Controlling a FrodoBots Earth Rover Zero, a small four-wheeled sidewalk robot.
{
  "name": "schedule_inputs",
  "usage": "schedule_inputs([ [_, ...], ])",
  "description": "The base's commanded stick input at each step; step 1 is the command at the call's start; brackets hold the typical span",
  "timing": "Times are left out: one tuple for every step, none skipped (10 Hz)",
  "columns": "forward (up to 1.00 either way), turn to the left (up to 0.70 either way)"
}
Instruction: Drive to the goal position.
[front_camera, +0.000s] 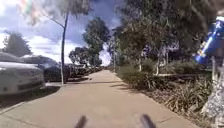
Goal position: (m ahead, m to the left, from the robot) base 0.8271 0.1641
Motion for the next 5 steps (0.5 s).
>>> schedule_inputs([
  [1.00,0.00],
  [1.00,0.00],
  [1.00,0.00],
  [0.91,0.00],
  [0.81,0.00],
])
